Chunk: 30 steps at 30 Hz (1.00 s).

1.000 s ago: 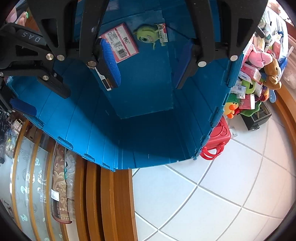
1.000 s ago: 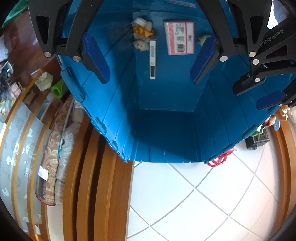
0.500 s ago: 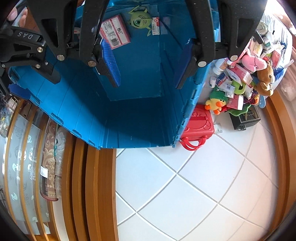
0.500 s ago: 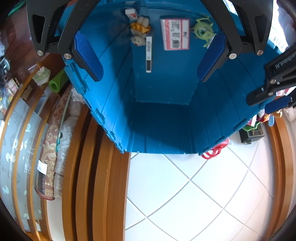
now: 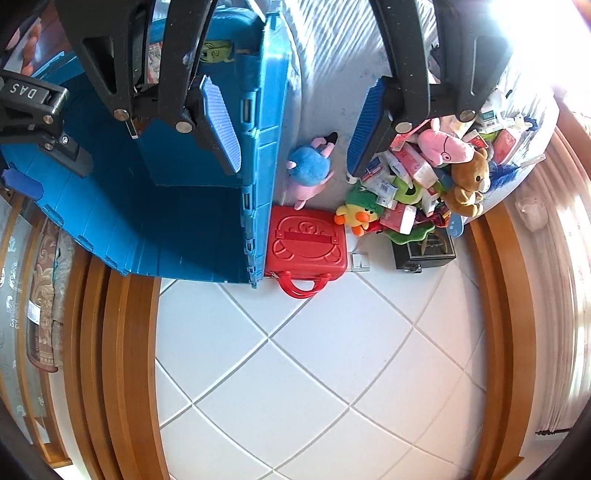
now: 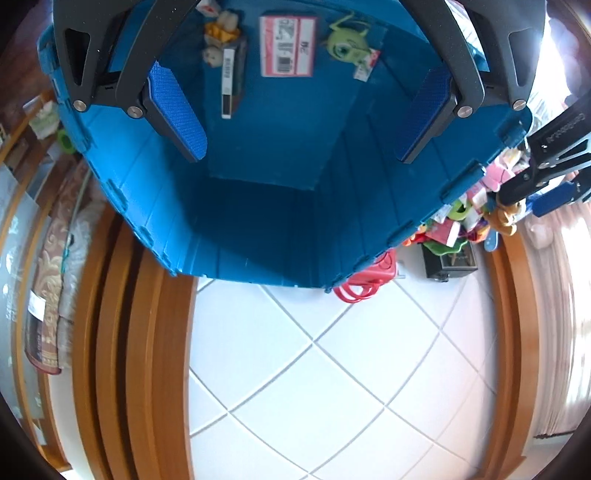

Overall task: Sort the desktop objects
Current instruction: 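Move both tools back from the crate to the pile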

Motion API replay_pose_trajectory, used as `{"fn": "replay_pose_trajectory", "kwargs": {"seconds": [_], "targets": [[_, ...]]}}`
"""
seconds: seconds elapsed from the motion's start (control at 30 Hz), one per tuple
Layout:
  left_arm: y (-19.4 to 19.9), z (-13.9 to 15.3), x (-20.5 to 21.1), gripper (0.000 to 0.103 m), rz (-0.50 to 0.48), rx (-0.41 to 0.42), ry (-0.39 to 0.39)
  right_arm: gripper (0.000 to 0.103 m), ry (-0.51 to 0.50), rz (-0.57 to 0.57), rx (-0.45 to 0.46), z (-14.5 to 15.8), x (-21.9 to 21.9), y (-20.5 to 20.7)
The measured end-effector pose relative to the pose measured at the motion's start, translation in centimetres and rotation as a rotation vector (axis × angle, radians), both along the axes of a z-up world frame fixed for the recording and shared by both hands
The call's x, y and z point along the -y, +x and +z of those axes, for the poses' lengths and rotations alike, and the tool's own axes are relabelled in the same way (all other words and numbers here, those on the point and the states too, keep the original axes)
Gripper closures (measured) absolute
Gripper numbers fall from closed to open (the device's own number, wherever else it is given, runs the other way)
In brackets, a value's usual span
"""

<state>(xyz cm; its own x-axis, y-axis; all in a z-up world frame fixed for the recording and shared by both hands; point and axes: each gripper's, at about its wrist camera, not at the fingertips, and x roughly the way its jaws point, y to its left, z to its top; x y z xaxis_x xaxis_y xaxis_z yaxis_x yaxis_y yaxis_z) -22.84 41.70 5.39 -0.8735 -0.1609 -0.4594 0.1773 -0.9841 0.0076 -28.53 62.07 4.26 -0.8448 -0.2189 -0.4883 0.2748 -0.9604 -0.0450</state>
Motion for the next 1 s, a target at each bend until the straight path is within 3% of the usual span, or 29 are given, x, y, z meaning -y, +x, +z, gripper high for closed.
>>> {"fn": "replay_pose_trajectory", "kwargs": {"seconds": [0.13,0.3,0.6,0.77,1.0], "targets": [[1.4,0.0,2.6,0.044,-0.006,-0.009,0.02,0.0,-0.003,-0.044,0.014,0.1,1.6,-0.2],[3.1,-0.8,8.8,0.044,0.036,0.014,0.058,0.0,-0.052,-0.026,-0.009,1.3,5.0,1.6],[9.2,-3.4,24.6,0.044,0.13,0.057,0.08,0.0,-0.088,0.113,-0.038,2.3,19.3,6.5],[11.6,-6.1,32.9,0.044,0.197,0.137,0.061,0.0,-0.069,0.186,0.012,0.6,27.5,8.4],[13.3,-10.7,41.3,0.044,0.281,0.218,0.154,0.0,0.019,0.189,0.15,-3.6,33.7,7.4]]}}
